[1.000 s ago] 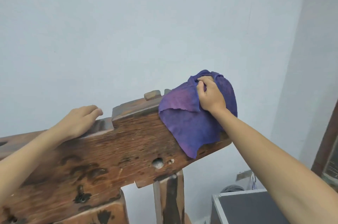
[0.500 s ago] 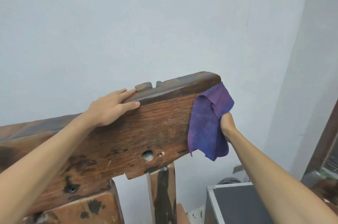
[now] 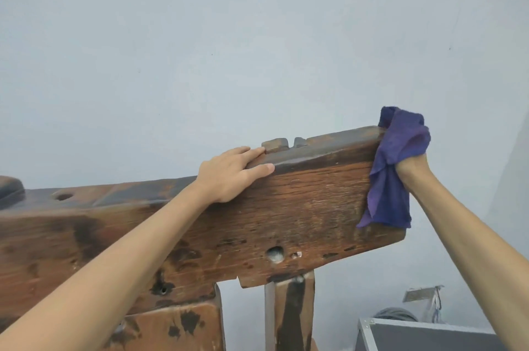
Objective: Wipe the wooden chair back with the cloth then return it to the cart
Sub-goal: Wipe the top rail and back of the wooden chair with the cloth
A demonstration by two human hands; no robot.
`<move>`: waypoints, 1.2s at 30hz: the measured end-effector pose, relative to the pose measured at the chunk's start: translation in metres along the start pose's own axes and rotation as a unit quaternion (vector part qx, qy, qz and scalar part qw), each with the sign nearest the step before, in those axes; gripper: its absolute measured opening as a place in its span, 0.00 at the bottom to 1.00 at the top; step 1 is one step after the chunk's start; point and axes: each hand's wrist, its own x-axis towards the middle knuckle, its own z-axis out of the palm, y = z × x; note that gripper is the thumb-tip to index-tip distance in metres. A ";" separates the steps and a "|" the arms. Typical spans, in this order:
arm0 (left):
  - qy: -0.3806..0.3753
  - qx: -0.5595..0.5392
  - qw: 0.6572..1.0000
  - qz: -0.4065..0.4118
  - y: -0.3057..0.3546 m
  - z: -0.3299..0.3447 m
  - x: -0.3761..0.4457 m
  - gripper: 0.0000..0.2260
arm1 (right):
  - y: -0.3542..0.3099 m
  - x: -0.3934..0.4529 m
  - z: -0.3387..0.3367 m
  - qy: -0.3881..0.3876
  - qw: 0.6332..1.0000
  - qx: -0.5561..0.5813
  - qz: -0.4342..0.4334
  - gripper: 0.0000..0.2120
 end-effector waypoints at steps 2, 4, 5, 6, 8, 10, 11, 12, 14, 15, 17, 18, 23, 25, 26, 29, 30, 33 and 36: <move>0.000 -0.038 0.999 -0.002 -0.002 -0.001 -0.001 0.35 | -0.024 0.007 -0.002 -0.036 0.988 -0.127 -0.077 0.15; 0.017 -0.093 0.996 -0.007 -0.002 -0.001 -0.005 0.33 | -0.050 0.001 -0.006 -0.097 0.952 -0.249 -0.150 0.07; 0.026 -0.125 0.992 -0.011 -0.001 -0.001 -0.006 0.32 | -0.061 -0.004 -0.003 -0.126 0.927 -0.291 -0.201 0.05; 0.033 -0.162 0.986 -0.013 -0.001 -0.002 -0.009 0.32 | -0.078 -0.014 -0.002 -0.141 0.911 -0.311 -0.230 0.04; 0.043 -0.259 0.965 -0.009 -0.004 -0.001 -0.014 0.30 | -0.108 -0.032 0.010 -0.175 0.907 -0.288 -0.250 0.13; 0.056 -0.356 0.933 -0.013 -0.010 0.000 -0.019 0.26 | -0.134 -0.053 0.029 -0.175 0.907 -0.254 -0.288 0.16; 0.069 -0.371 0.926 -0.019 -0.013 0.000 -0.024 0.25 | -0.147 -0.064 0.041 -0.173 0.899 -0.245 -0.318 0.17; 0.085 -0.358 0.930 -0.020 -0.016 -0.001 -0.029 0.25 | -0.160 -0.075 0.052 -0.178 0.890 -0.238 -0.345 0.18; 0.125 -0.284 0.950 0.002 -0.025 -0.002 -0.042 0.25 | -0.186 -0.095 0.075 -0.201 0.871 -0.235 -0.381 0.20; 0.151 -0.244 0.958 0.013 -0.034 -0.003 -0.051 0.24 | -0.201 -0.106 0.084 -0.215 0.860 -0.239 -0.397 0.20; 0.202 -0.169 0.964 0.022 -0.063 -0.010 -0.071 0.21 | -0.228 -0.127 0.101 -0.234 0.855 -0.239 -0.396 0.19; 0.225 -0.132 0.965 0.023 -0.081 -0.016 -0.081 0.21 | -0.240 -0.136 0.110 -0.229 0.858 -0.235 -0.396 0.18; 0.279 0.025 0.960 -0.029 -0.189 -0.055 -0.150 0.22 | -0.303 -0.196 0.159 -0.300 0.816 -0.235 -0.435 0.11; 0.289 0.086 0.951 -0.070 -0.236 -0.073 -0.184 0.23 | -0.325 -0.218 0.176 -0.333 0.830 -0.188 -0.405 0.06; 0.292 0.111 0.945 -0.096 -0.260 -0.084 -0.202 0.22 | -0.339 -0.228 0.184 -0.324 0.837 -0.178 -0.403 0.05; 0.297 0.152 0.927 -0.171 -0.322 -0.115 -0.250 0.21 | -0.382 -0.258 0.204 -0.319 0.839 -0.148 -0.416 0.06; 0.291 0.163 0.923 -0.192 -0.344 -0.125 -0.267 0.21 | -0.403 -0.274 0.212 -0.326 0.839 -0.137 -0.413 0.06; 0.257 0.173 0.928 -0.208 -0.400 -0.149 -0.310 0.24 | -0.463 -0.325 0.235 -0.325 0.856 -0.106 -0.389 0.06; 0.237 0.154 0.936 -0.211 -0.443 -0.163 -0.342 0.28 | -0.515 -0.365 0.257 -0.288 0.898 -0.020 -0.330 0.07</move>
